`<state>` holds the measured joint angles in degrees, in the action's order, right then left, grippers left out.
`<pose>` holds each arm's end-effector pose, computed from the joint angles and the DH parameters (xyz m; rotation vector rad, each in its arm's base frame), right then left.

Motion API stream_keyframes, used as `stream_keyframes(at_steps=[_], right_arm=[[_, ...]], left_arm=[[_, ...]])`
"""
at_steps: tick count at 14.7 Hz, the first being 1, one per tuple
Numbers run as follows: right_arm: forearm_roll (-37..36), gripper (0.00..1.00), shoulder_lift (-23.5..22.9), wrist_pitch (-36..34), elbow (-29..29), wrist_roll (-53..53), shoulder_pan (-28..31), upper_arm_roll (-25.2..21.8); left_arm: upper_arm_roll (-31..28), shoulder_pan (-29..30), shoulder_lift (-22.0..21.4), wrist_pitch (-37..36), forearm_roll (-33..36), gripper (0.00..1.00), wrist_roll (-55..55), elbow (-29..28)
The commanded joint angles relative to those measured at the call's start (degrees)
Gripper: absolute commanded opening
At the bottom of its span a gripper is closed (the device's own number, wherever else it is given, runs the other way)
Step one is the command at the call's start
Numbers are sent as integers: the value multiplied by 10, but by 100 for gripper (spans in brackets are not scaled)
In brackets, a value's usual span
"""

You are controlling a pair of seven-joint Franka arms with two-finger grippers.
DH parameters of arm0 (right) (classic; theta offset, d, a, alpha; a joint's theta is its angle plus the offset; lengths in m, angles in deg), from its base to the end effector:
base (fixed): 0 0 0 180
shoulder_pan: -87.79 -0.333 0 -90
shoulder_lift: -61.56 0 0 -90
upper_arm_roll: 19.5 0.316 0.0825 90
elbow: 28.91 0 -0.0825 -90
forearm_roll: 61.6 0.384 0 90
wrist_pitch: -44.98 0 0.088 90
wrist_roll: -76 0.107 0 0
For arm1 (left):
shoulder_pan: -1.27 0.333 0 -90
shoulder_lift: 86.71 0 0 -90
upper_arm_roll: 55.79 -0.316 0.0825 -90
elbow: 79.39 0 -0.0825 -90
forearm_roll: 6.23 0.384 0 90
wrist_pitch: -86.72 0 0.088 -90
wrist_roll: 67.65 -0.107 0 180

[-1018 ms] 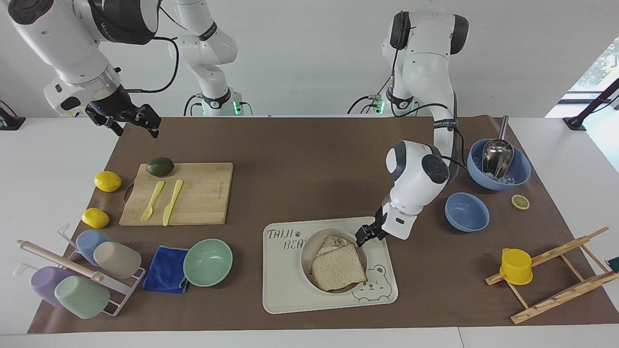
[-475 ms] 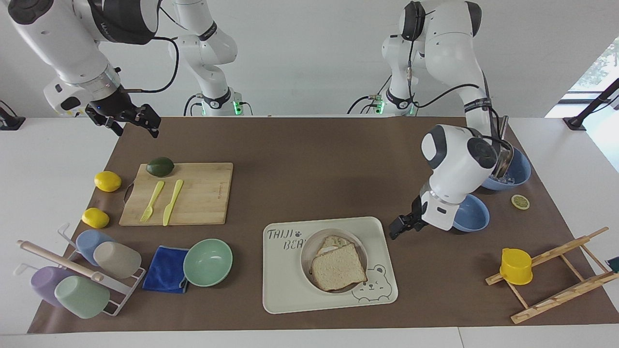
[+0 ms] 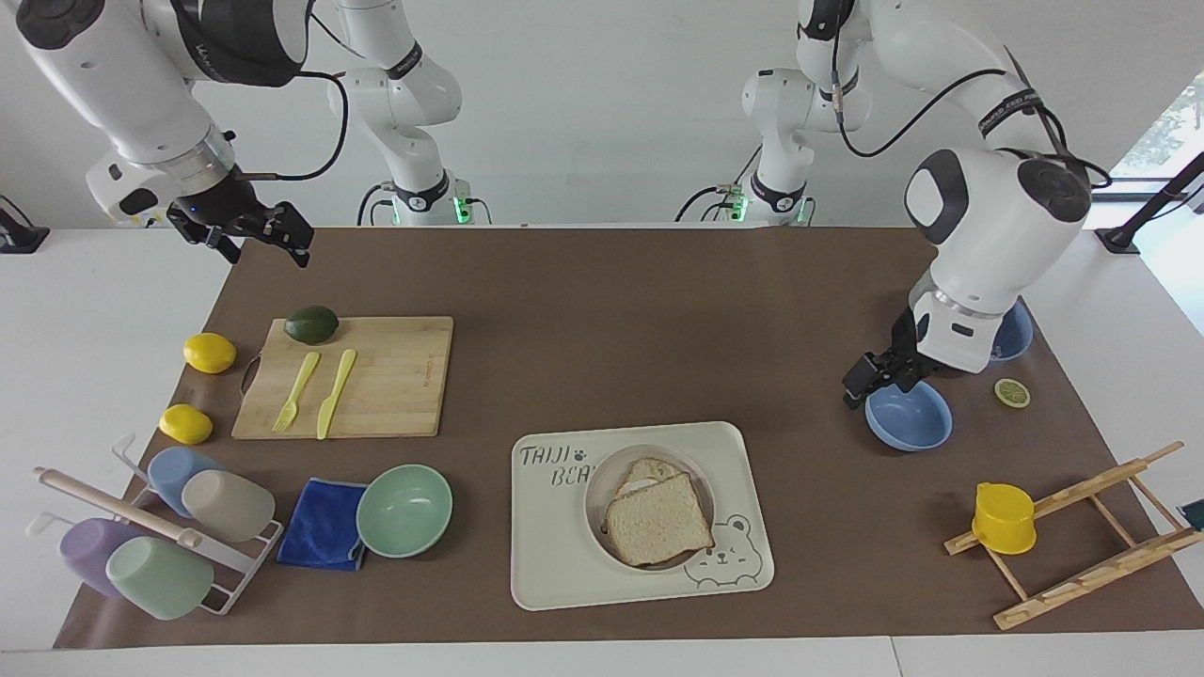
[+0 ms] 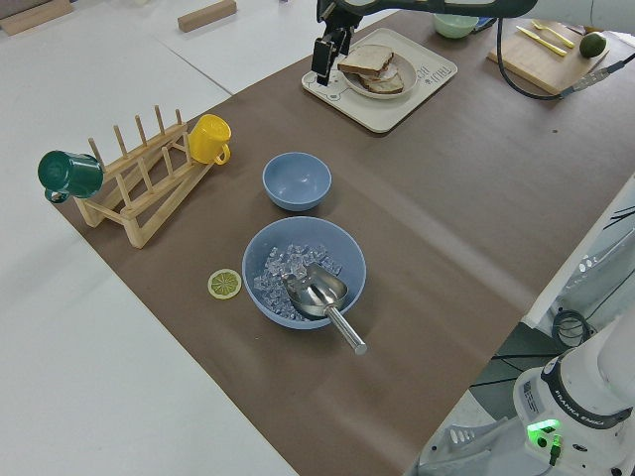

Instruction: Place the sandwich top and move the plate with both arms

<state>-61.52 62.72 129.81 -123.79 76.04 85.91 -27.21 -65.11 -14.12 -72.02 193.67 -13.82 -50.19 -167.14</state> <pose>0.5323 -0.0549 0.5886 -3.1162 0.1594 0.2422 0.6424 -0.0896 0.5180 3.0185 0.3415 0.0953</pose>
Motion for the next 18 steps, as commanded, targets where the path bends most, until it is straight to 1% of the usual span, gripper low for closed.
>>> stream_keyframes(at_steps=[1,3,4,5,6,7,8,9,10,12,13,14,15,16,17,18], right_arm=[[13,100,10,-18,-6,-3,3,7],[14,100,19,-15,-6,-1,-9,15],[17,100,21,-4,-6,-14,-27,18],[15,100,22,16,-8,-29,-52,20],[6,100,24,34,-20,-21,-88,21],[-17,100,18,52,-21,-2,-132,23],[-56,100,0,60,-15,2,-173,23],[-82,100,-29,67,-1,5,-208,23],[-92,100,-53,73,19,6,-233,23],[-129,100,-135,80,68,16,-290,24],[-154,100,-165,95,86,32,-322,24],[-183,100,-195,101,95,50,-347,24],[-207,100,-230,100,116,57,-371,24],[-230,100,-268,95,153,61,-399,24],[-242,100,-289,96,177,75,-411,24],[-244,100,-292,103,181,93,-414,25]], left_arm=[[2,24,-61,-59,22,100,-50,-17],[0,38,-99,-110,23,100,-81,-18],[0,41,-114,-131,31,100,-88,-20],[3,42,-134,-147,50,100,-102,-23],[5,46,-149,-167,59,100,-120,-26],[14,62,-155,-189,60,100,-140,-25],[45,82,-157,-212,61,100,-157,-24],[76,104,-157,-222,61,100,-160,-24],[96,113,-157,-213,61,100,-155,-27],[96,109,-157,-170,60,100,-154,-40],[97,107,-156,-163,59,100,-151,-46],[97,107,-156,-163,60,100,-146,-51],[97,107,-156,-164,59,100,-146,-54],[97,106,-155,-169,60,100,-145,-52],[97,104,-154,-170,59,100,-145,-49],[97,104,-153,-171,59,100,-145,-47]])
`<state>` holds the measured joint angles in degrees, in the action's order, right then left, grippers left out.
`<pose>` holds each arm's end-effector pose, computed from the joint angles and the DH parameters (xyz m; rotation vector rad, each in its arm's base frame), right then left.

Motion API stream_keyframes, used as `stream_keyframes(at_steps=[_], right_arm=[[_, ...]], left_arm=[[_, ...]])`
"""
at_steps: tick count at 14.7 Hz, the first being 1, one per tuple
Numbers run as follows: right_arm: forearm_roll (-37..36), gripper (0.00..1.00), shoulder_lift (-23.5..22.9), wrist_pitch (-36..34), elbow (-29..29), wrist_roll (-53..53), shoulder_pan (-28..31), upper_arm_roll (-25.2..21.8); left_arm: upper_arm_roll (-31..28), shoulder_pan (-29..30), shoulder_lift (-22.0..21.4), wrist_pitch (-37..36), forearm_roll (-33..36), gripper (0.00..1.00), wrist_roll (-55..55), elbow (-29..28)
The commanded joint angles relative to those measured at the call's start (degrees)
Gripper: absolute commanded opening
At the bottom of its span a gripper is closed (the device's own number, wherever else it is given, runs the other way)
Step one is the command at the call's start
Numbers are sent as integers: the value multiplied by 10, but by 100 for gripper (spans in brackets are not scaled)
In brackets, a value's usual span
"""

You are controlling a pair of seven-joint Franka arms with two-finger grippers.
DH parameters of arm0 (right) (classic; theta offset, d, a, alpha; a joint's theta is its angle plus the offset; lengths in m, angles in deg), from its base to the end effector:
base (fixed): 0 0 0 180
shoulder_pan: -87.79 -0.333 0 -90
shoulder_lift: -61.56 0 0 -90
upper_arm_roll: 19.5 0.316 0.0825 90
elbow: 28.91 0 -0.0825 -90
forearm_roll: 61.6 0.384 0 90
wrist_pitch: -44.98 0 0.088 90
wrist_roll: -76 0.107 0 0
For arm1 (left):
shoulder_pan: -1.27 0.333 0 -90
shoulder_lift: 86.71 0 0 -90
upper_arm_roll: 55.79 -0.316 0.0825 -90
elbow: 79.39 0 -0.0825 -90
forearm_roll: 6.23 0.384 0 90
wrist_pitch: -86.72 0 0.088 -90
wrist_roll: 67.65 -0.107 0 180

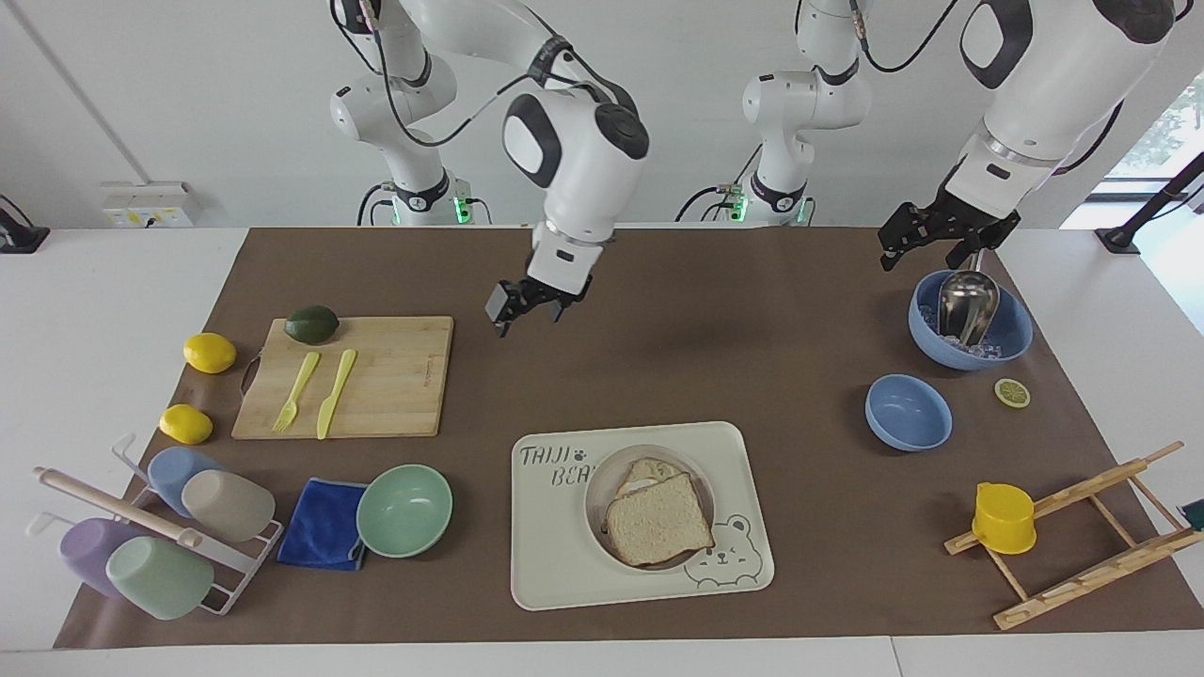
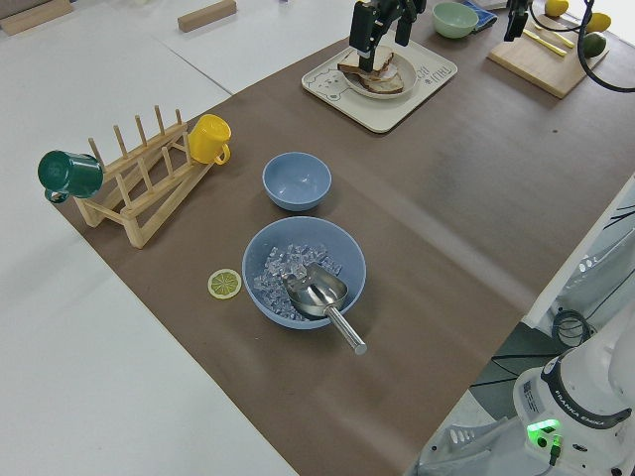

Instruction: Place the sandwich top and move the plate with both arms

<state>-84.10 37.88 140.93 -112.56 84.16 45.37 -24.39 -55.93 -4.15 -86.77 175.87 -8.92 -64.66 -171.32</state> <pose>0.5418 0.3798 0.4405 2.5604 0.7878 -0.0224 0.5487 -0.0558 0.6081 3.0966 -0.0612 -0.0786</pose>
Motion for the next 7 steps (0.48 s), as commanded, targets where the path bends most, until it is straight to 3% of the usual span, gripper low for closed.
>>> stream_keyframes(at_steps=[1,5,7], right_arm=[[-19,100,-43,11,69,30,-16,-2],[-97,100,-44,149,32,41,-33,3],[-98,100,-47,151,29,40,-43,5]], left_arm=[[5,4,-5,6,10,100,0,-4],[6,2,-3,2,9,100,0,3],[6,2,-3,3,9,100,0,3]])
